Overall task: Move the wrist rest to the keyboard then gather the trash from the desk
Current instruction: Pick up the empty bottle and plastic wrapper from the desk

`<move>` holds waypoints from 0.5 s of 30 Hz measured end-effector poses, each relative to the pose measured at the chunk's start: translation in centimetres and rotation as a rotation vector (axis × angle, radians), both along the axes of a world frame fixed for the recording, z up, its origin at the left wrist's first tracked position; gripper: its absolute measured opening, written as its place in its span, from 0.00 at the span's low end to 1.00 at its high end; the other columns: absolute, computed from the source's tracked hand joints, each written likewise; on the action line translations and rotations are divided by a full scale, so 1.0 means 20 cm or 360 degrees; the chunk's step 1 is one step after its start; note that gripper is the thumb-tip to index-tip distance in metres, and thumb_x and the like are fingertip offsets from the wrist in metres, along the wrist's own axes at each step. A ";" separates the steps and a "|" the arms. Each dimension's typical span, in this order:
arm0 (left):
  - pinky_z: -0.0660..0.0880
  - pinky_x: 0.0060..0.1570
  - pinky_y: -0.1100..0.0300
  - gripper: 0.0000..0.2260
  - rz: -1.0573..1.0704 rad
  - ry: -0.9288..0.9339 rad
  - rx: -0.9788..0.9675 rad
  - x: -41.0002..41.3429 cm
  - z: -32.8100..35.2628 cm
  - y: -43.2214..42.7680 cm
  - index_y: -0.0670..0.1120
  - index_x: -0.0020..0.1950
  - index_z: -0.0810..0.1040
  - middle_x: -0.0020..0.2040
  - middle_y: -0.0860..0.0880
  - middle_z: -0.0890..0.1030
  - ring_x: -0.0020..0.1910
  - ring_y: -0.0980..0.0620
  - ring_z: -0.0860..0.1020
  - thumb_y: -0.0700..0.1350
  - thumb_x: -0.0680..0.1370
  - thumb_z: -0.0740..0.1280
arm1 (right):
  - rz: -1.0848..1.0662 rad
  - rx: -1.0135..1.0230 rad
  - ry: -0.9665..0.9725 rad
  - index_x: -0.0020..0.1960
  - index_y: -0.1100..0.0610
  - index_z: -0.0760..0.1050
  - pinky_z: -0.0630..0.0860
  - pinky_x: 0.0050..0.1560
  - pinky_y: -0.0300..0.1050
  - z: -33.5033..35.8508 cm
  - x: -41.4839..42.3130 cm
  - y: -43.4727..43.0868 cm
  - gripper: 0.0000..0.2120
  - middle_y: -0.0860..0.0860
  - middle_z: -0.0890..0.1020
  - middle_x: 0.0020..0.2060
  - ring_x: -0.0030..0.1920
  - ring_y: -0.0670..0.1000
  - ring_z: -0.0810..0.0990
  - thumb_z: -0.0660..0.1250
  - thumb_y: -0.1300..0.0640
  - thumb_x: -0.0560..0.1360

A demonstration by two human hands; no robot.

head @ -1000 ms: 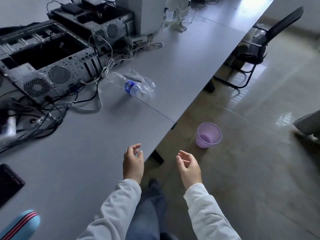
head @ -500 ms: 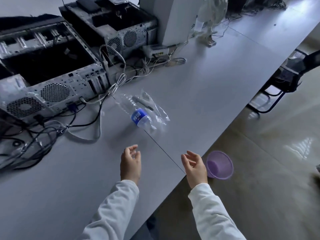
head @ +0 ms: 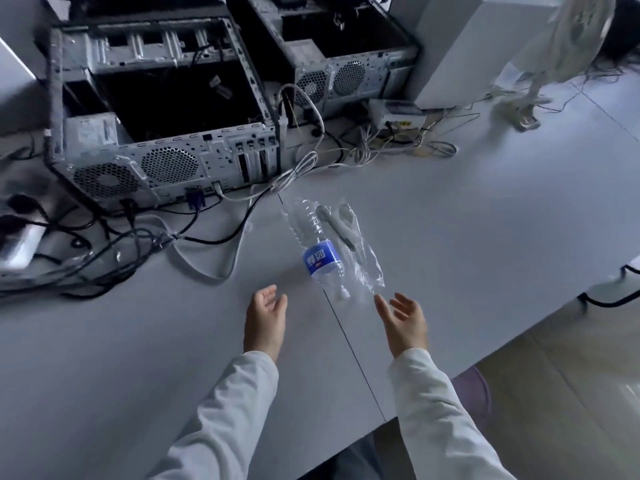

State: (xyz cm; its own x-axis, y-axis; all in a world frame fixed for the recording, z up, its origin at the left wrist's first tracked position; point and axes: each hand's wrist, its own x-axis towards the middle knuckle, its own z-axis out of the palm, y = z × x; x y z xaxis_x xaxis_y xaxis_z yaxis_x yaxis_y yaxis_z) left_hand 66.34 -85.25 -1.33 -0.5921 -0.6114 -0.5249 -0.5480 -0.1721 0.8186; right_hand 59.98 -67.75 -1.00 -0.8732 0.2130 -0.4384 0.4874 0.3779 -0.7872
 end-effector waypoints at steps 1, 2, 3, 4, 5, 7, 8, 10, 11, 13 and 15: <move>0.65 0.55 0.66 0.18 0.0041 -0.0004 0.0023 -0.03 0.00 0.00 0.37 0.66 0.67 0.68 0.39 0.73 0.66 0.45 0.72 0.39 0.77 0.60 | 0.0035 0.0015 0.0000 0.61 0.62 0.71 0.71 0.61 0.46 -0.01 -0.06 -0.01 0.25 0.60 0.78 0.59 0.59 0.58 0.76 0.72 0.54 0.68; 0.64 0.55 0.67 0.19 0.0077 -0.0007 0.0046 -0.06 0.00 0.01 0.37 0.67 0.67 0.68 0.39 0.72 0.66 0.45 0.72 0.40 0.77 0.61 | 0.0074 0.0032 0.0000 0.62 0.62 0.71 0.70 0.61 0.46 -0.02 -0.12 -0.01 0.26 0.60 0.78 0.59 0.60 0.57 0.76 0.72 0.53 0.68; 0.64 0.54 0.69 0.20 0.0111 -0.0006 0.0068 -0.10 0.00 0.02 0.38 0.68 0.66 0.69 0.39 0.72 0.67 0.46 0.72 0.40 0.77 0.61 | 0.0122 0.0058 -0.0011 0.62 0.61 0.71 0.70 0.62 0.46 -0.04 -0.18 -0.02 0.27 0.59 0.78 0.60 0.61 0.57 0.76 0.72 0.52 0.67; 0.64 0.53 0.70 0.21 0.0136 -0.0007 0.0085 -0.13 0.00 0.03 0.38 0.69 0.65 0.69 0.40 0.71 0.67 0.46 0.71 0.41 0.77 0.61 | 0.0174 0.0086 -0.0019 0.62 0.61 0.71 0.69 0.64 0.47 -0.05 -0.24 -0.03 0.28 0.59 0.78 0.60 0.61 0.57 0.75 0.73 0.51 0.67; 0.64 0.54 0.69 0.22 0.0160 -0.0015 0.0094 -0.17 0.00 0.05 0.39 0.70 0.64 0.69 0.40 0.71 0.67 0.47 0.71 0.43 0.77 0.62 | 0.0227 0.0112 -0.0031 0.63 0.60 0.71 0.68 0.66 0.48 -0.07 -0.29 -0.04 0.29 0.58 0.78 0.60 0.62 0.56 0.75 0.73 0.50 0.66; 0.64 0.59 0.65 0.24 0.0209 -0.0047 0.0071 -0.26 -0.02 0.08 0.40 0.70 0.63 0.69 0.41 0.72 0.67 0.47 0.71 0.46 0.76 0.64 | 0.0326 0.0167 -0.0048 0.65 0.59 0.69 0.67 0.67 0.50 -0.11 -0.39 -0.06 0.32 0.57 0.78 0.60 0.63 0.56 0.74 0.73 0.47 0.65; 0.65 0.62 0.62 0.26 0.0233 -0.0073 0.0047 -0.30 -0.03 0.09 0.41 0.70 0.63 0.68 0.41 0.72 0.67 0.47 0.72 0.48 0.75 0.65 | 0.0374 0.0209 -0.0048 0.65 0.59 0.69 0.67 0.67 0.49 -0.12 -0.44 -0.07 0.33 0.56 0.78 0.61 0.63 0.56 0.74 0.73 0.46 0.65; 0.66 0.66 0.57 0.28 0.0277 -0.0123 0.0007 -0.38 -0.05 0.11 0.42 0.71 0.63 0.67 0.42 0.73 0.66 0.46 0.72 0.51 0.74 0.66 | 0.0493 0.0272 -0.0065 0.67 0.58 0.68 0.65 0.67 0.48 -0.15 -0.52 -0.10 0.35 0.55 0.78 0.61 0.64 0.56 0.73 0.72 0.44 0.66; 0.65 0.67 0.56 0.29 0.0294 -0.0142 -0.0007 -0.41 -0.06 0.11 0.43 0.71 0.63 0.67 0.42 0.73 0.66 0.47 0.72 0.52 0.74 0.66 | 0.0554 0.0300 -0.0086 0.67 0.58 0.67 0.64 0.68 0.47 -0.17 -0.56 -0.11 0.35 0.54 0.78 0.62 0.65 0.56 0.72 0.71 0.43 0.66; 0.65 0.64 0.59 0.31 0.0326 -0.0176 -0.0020 -0.48 -0.08 0.13 0.43 0.72 0.62 0.67 0.43 0.72 0.66 0.48 0.72 0.52 0.73 0.67 | 0.0653 0.0365 -0.0122 0.67 0.57 0.68 0.61 0.67 0.45 -0.20 -0.62 -0.13 0.33 0.52 0.79 0.61 0.65 0.55 0.71 0.69 0.42 0.67; 0.65 0.59 0.62 0.32 0.0348 -0.0191 -0.0014 -0.52 -0.08 0.15 0.43 0.72 0.60 0.67 0.44 0.73 0.63 0.51 0.72 0.52 0.73 0.67 | 0.0690 0.0372 -0.0144 0.65 0.56 0.70 0.61 0.64 0.43 -0.23 -0.66 -0.14 0.30 0.51 0.80 0.59 0.64 0.56 0.70 0.68 0.42 0.68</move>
